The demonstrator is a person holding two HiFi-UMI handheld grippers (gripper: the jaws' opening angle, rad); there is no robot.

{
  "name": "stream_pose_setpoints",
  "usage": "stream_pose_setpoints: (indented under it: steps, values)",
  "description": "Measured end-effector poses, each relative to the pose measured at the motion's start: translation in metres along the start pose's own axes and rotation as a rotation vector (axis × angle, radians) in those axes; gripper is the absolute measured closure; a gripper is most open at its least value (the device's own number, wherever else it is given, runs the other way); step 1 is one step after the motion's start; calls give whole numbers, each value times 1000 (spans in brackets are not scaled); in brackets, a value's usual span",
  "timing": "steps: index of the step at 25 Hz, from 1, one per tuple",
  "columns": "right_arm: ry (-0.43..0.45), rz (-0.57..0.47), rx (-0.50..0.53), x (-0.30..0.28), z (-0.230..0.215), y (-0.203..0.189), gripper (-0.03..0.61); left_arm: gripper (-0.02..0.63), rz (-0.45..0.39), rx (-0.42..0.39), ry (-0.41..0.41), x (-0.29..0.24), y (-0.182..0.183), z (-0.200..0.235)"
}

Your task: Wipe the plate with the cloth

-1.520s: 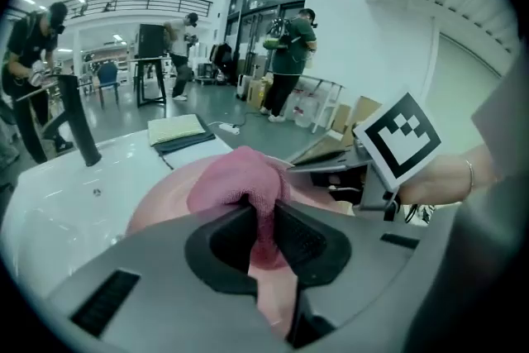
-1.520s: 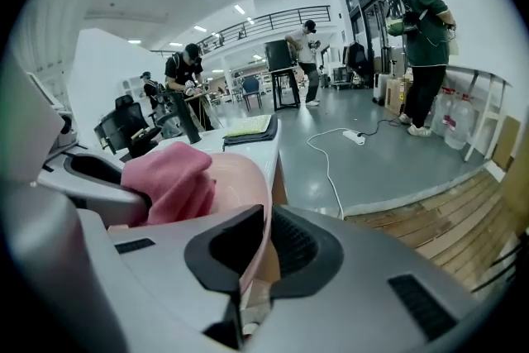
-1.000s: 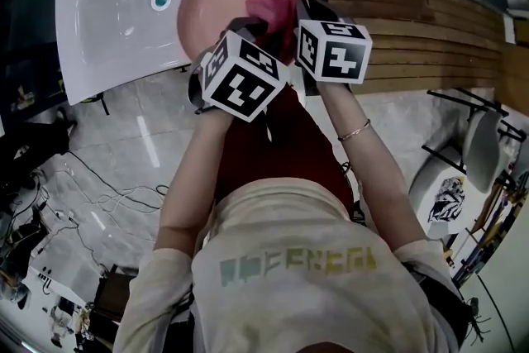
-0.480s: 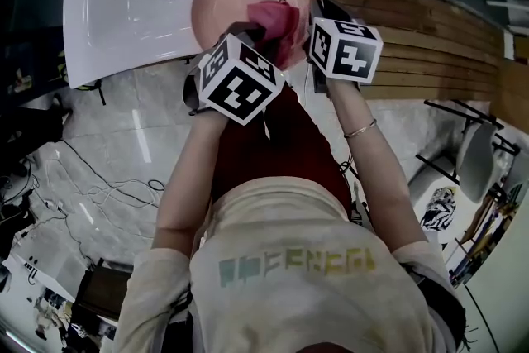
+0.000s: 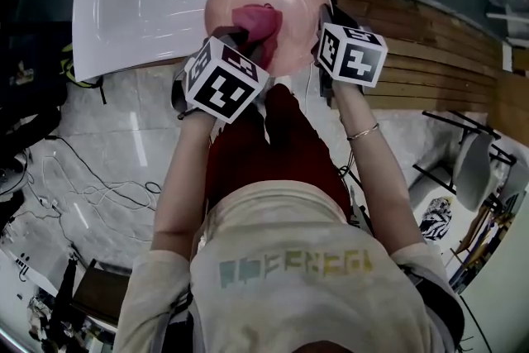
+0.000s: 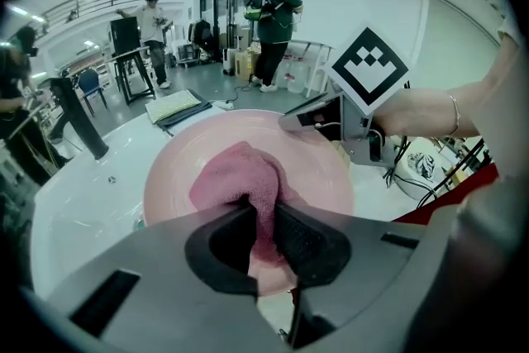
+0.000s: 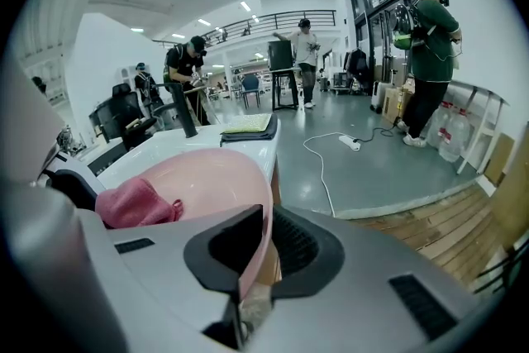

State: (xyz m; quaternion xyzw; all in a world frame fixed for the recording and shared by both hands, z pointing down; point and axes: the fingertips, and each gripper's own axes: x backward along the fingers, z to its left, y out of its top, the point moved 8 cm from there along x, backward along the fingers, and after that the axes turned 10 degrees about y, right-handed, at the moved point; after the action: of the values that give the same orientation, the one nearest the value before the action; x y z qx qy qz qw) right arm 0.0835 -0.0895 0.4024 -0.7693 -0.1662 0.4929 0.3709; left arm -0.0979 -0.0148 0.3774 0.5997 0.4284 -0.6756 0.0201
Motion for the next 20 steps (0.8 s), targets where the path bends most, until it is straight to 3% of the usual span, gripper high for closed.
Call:
stream_pose_setpoints:
  steps: [11,20]
  values:
    - [-22,1,11,0,9,5,522,548,-20,61,98,10,-16,47]
    - [-11,-20,3,0,9,5,522,548,-156,177,214,22,-10,78]
